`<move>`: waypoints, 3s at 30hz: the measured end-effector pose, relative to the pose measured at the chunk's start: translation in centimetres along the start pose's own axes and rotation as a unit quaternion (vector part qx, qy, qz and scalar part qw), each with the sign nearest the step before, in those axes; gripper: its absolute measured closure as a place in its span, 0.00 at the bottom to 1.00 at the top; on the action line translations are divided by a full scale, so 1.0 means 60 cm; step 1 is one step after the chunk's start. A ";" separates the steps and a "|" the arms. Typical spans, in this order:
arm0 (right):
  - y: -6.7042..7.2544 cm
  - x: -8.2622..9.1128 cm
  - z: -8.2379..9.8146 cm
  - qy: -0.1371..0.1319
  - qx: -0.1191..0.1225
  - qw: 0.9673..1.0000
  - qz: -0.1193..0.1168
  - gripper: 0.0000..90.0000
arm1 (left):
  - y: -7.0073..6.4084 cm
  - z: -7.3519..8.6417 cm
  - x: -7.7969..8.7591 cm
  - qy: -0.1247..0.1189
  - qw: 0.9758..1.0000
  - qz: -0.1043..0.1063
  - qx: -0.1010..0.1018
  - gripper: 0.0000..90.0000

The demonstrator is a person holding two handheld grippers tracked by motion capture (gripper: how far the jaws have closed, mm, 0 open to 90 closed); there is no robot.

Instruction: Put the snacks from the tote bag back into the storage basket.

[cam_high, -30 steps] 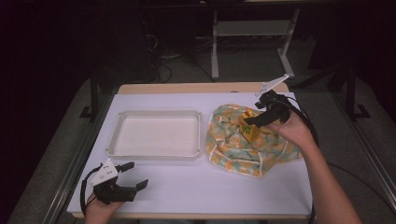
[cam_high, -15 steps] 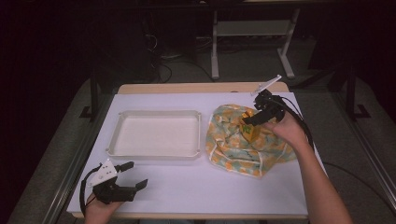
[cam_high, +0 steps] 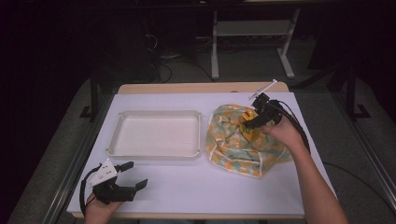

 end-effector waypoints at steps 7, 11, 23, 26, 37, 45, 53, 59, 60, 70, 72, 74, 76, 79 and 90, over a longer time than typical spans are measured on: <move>0.002 -0.012 0.002 0.021 0.005 1.000 0.020 0.37 | -0.001 0.000 0.000 -0.001 1.000 -0.001 0.001 0.16; 0.004 -0.019 0.002 0.025 0.011 0.999 0.028 0.41 | -0.001 0.000 0.000 -0.001 1.000 -0.001 0.001 0.16; 0.005 -0.023 0.002 0.036 0.014 0.998 0.044 0.49 | -0.001 0.000 0.001 0.001 1.000 -0.001 -0.001 0.16; 0.005 -0.022 0.002 0.036 0.015 0.998 0.045 0.50 | 0.000 0.000 0.001 0.001 1.000 -0.001 -0.002 0.16; 0.003 -0.016 0.004 0.033 0.019 0.999 0.033 0.54 | 0.000 -0.001 0.002 -0.002 1.000 -0.003 0.001 0.16; 0.003 0.009 -0.003 0.010 0.021 0.999 0.026 0.55 | 0.000 -0.001 0.002 -0.001 1.000 -0.003 -0.001 0.17; 0.013 0.036 -0.012 -0.005 0.026 1.000 0.008 0.55 | 0.000 -0.003 0.002 -0.007 1.000 -0.005 0.006 0.17; 0.023 0.045 -0.021 -0.005 0.049 0.999 0.011 0.55 | 0.001 -0.002 0.003 -0.004 1.000 -0.005 0.000 0.17; 0.026 0.046 -0.023 -0.007 0.050 0.999 0.008 0.55 | 0.001 -0.002 0.003 -0.004 1.000 -0.004 0.000 0.17; 0.046 0.063 -0.038 -0.016 0.073 0.997 -0.004 0.55 | 0.000 -0.002 0.003 -0.005 1.000 -0.004 0.000 0.17; 0.051 0.069 -0.043 -0.020 0.077 0.997 -0.008 0.55 | 0.001 -0.002 0.003 -0.004 1.000 -0.004 -0.001 0.17; 0.056 0.075 -0.047 -0.021 0.080 0.996 -0.014 0.55 | 0.000 -0.002 0.003 -0.005 1.000 -0.005 0.000 0.17; 0.061 0.079 -0.051 -0.026 0.084 0.996 -0.018 0.55 | 0.000 -0.003 0.003 -0.006 1.000 -0.005 0.000 0.17; 0.076 0.084 -0.057 -0.027 0.093 0.995 -0.028 0.55 | 0.001 -0.002 0.003 -0.004 1.000 -0.005 -0.001 0.17; 0.114 0.094 -0.085 -0.035 0.123 0.990 -0.053 0.55 | 0.000 -0.004 0.004 -0.011 1.000 -0.006 0.003 0.17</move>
Point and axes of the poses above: each handheld gripper's, and its own axes: x roughly backward along the jaws, z roughly out of its underside, y roughly to its left, the point moved 9 cm from there along -x, roughly forward along the jaws, and after that the axes turned 2 degrees about -x, right-handed, at the moved point
